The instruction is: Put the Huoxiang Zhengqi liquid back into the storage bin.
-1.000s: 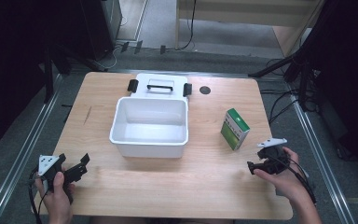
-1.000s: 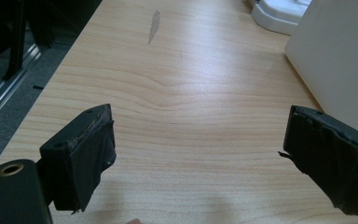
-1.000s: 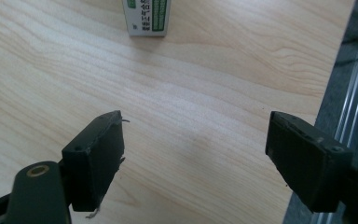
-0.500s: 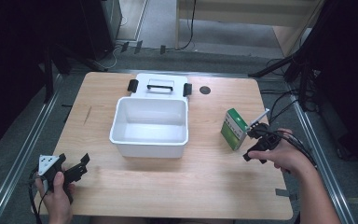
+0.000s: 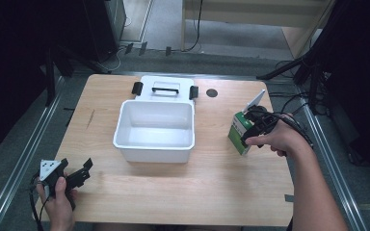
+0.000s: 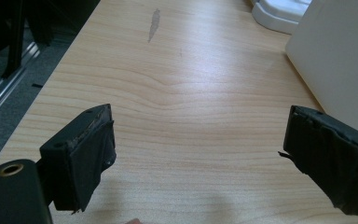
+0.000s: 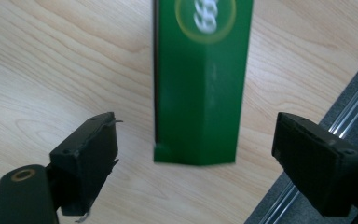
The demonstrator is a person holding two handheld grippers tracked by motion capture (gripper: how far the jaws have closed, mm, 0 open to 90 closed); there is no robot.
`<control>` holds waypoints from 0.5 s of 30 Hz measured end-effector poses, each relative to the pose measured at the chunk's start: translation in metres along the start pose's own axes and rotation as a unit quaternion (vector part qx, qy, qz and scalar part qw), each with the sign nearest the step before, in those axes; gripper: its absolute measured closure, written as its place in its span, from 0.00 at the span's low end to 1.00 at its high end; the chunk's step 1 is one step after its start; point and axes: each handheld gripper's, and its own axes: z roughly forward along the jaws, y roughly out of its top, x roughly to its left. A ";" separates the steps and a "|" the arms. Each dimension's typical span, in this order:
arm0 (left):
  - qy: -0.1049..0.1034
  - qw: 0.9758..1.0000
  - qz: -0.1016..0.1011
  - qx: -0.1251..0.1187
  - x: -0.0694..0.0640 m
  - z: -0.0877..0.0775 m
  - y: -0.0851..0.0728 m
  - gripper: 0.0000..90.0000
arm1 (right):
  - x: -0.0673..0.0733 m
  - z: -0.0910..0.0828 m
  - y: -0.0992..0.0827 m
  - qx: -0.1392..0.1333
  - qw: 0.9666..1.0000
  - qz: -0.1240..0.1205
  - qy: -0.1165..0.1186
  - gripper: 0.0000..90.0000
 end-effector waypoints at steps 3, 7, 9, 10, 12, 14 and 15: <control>0.000 1.000 0.000 0.000 0.000 0.000 0.000 0.11 | 0.001 0.000 0.005 -0.001 1.000 0.000 0.001 0.21; 0.000 1.000 0.001 0.000 0.000 0.000 0.000 0.11 | -0.001 -0.002 0.017 -0.008 1.000 0.004 0.012 0.31; 0.000 1.000 0.000 0.000 0.000 0.000 0.000 0.11 | -0.002 -0.002 0.021 -0.011 1.000 0.008 0.013 0.34; 0.000 1.000 0.000 0.000 0.000 0.000 0.000 0.11 | -0.002 -0.002 0.024 -0.013 1.000 0.009 0.012 0.35; 0.000 1.000 0.000 0.000 0.000 0.000 0.000 0.11 | -0.003 -0.001 0.028 -0.015 1.000 0.016 0.015 0.37; -0.001 1.000 0.000 -0.001 0.000 0.000 0.000 0.11 | -0.003 -0.001 0.030 -0.016 1.000 0.020 0.017 0.37; -0.001 1.000 -0.001 -0.001 0.000 0.000 0.000 0.11 | -0.004 0.000 0.034 -0.020 0.999 0.028 0.022 0.39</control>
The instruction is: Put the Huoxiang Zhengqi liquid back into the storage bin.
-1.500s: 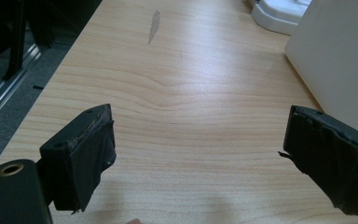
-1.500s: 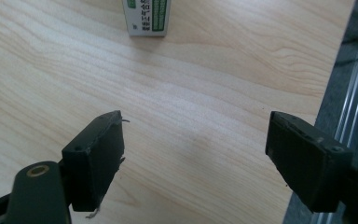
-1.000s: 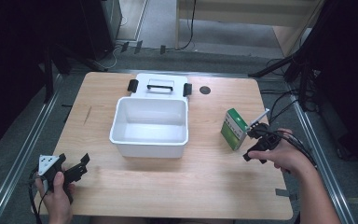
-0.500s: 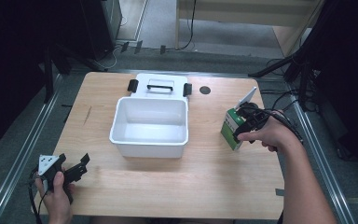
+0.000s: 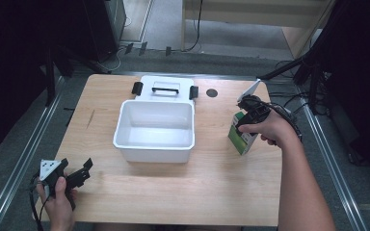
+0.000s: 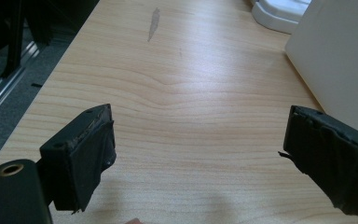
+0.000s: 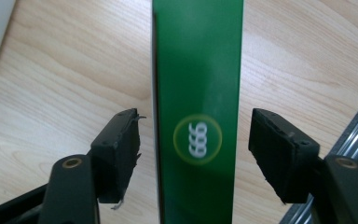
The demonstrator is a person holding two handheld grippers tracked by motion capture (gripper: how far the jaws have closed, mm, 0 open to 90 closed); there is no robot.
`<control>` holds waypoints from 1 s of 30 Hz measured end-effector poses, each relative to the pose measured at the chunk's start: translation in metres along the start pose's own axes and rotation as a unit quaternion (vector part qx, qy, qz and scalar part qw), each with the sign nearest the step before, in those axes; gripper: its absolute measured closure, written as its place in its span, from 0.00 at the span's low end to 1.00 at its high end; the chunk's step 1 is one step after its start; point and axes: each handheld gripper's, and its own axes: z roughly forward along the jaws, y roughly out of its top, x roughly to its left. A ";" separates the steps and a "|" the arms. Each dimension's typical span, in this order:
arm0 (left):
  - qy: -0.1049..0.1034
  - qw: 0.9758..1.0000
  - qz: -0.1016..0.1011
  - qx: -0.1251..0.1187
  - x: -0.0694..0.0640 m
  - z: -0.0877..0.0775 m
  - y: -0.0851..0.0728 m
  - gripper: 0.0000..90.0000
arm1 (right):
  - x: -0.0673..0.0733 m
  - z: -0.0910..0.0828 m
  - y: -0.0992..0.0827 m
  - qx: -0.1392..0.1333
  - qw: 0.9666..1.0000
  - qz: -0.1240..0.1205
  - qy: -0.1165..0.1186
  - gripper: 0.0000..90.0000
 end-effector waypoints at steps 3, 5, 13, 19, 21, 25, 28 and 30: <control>0.000 1.000 0.001 0.001 0.000 0.000 0.000 0.11 | 0.000 0.003 0.004 0.004 1.000 0.006 0.003 0.44; -0.001 1.000 0.000 0.000 0.000 0.000 0.000 0.11 | 0.000 0.004 0.005 0.006 1.000 0.006 0.004 0.46; -0.001 1.000 -0.001 0.000 0.000 0.000 0.000 0.11 | 0.002 0.008 0.009 0.009 1.000 0.008 0.011 0.62; -0.001 1.000 0.000 0.001 0.000 0.000 0.000 0.11 | 0.004 0.008 0.010 0.009 1.000 -0.001 0.000 0.70; -0.001 1.000 -0.001 0.001 0.000 0.000 0.000 0.11 | 0.003 0.008 0.009 0.009 1.000 -0.005 0.000 0.71; -0.001 1.000 0.000 0.002 0.000 0.000 0.000 0.11 | 0.001 0.007 0.008 0.009 1.000 -0.016 0.004 0.72; -0.001 1.000 0.000 0.002 0.000 0.000 0.000 0.11 | 0.000 0.006 0.007 0.007 0.999 -0.032 0.007 0.72; -0.001 1.000 0.000 0.002 0.000 0.000 0.000 0.11 | 0.002 0.003 0.005 0.003 0.998 -0.069 0.003 0.72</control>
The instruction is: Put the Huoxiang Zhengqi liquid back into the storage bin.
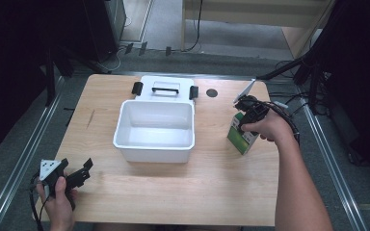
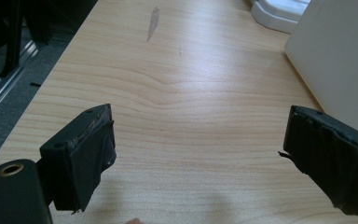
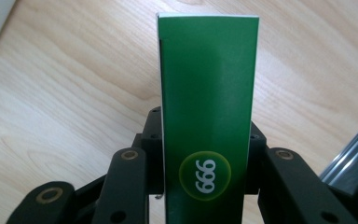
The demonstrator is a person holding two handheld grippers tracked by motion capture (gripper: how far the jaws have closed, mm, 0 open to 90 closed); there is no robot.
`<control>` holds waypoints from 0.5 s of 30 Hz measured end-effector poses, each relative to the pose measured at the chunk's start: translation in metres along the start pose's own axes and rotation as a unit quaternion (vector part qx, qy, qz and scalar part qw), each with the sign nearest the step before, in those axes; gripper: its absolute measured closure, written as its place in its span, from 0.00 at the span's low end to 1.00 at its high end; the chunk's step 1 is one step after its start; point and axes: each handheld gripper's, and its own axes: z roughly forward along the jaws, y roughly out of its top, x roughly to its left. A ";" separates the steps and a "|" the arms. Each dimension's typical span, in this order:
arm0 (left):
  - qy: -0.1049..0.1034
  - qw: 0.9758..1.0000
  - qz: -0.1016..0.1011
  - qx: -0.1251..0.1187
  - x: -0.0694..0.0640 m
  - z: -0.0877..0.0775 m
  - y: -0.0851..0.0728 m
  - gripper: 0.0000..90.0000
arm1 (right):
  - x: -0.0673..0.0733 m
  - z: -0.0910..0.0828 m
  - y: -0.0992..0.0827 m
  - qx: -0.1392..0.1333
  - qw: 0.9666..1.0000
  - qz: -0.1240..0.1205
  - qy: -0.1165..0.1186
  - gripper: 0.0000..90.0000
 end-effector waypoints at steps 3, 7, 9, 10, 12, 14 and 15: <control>-0.001 1.000 0.000 0.000 0.000 0.000 0.000 0.11 | 0.003 -0.005 -0.002 -0.001 0.999 -0.037 -0.004 0.72; -0.001 1.000 0.001 0.000 0.000 0.000 0.000 0.11 | 0.007 -0.012 -0.003 -0.014 0.996 -0.084 -0.007 0.72; -0.002 1.000 0.001 0.000 0.000 0.000 0.000 0.11 | 0.011 -0.017 -0.003 -0.019 0.994 -0.107 -0.009 0.72; -0.001 1.000 0.001 0.000 -0.001 0.000 0.000 0.11 | 0.013 -0.020 -0.003 -0.021 0.993 -0.115 -0.010 0.72; -0.001 1.000 0.001 0.001 -0.001 0.000 0.000 0.11 | 0.017 -0.025 -0.001 -0.025 0.991 -0.135 -0.008 0.72; 0.000 1.000 0.001 0.001 -0.001 0.000 0.000 0.11 | 0.020 -0.030 0.001 -0.029 0.989 -0.142 -0.006 0.72; 0.000 1.000 0.001 0.001 0.000 0.000 0.000 0.11 | 0.022 -0.033 0.002 -0.031 0.989 -0.146 -0.006 0.72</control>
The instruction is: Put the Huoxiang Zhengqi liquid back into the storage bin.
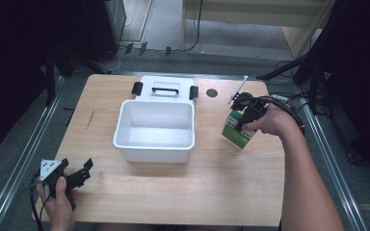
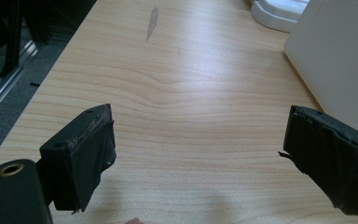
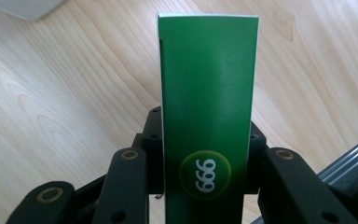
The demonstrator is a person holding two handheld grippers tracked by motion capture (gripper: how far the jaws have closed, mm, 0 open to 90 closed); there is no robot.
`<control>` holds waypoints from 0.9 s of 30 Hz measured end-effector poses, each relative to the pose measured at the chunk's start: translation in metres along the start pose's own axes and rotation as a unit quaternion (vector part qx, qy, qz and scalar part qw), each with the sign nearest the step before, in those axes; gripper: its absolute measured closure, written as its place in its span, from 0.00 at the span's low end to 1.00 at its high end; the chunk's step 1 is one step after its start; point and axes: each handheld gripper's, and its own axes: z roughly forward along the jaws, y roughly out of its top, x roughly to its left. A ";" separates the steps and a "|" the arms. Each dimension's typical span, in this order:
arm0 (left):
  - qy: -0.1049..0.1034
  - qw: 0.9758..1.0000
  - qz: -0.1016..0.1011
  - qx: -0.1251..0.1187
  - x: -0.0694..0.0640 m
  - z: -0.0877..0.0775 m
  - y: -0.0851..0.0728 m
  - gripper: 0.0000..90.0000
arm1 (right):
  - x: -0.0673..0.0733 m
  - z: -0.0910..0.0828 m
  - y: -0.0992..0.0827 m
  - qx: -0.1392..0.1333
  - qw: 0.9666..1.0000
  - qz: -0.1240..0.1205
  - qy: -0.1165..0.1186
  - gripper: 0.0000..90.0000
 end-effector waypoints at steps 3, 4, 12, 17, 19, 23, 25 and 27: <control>0.000 1.000 -0.001 -0.001 0.000 0.000 0.000 0.11 | 0.003 -0.009 0.005 -0.008 1.000 -0.010 0.005 0.72; 0.001 1.000 0.001 0.001 0.000 0.001 0.000 0.11 | 0.003 -0.012 0.007 -0.008 1.000 -0.017 0.008 0.72; 0.002 1.000 0.002 0.001 -0.001 0.001 0.000 0.11 | 0.010 -0.039 0.023 -0.039 0.996 -0.068 0.030 0.72; 0.001 1.000 0.002 0.000 -0.001 0.001 0.000 0.11 | 0.016 -0.057 0.034 -0.040 0.995 -0.093 0.027 0.72; 0.000 1.000 0.001 0.003 0.000 0.001 0.001 0.11 | 0.018 -0.062 0.039 -0.042 0.994 -0.097 0.030 0.72; 0.001 1.000 -0.001 0.004 0.000 0.001 0.001 0.11 | 0.021 -0.070 0.046 -0.042 0.993 -0.105 0.033 0.72; 0.000 1.000 -0.001 0.003 0.000 0.001 0.000 0.11 | 0.024 -0.075 0.051 -0.038 0.993 -0.110 0.031 0.72; 0.001 1.000 0.002 0.007 -0.001 0.002 0.001 0.11 | 0.027 -0.083 0.058 -0.035 0.992 -0.114 0.033 0.72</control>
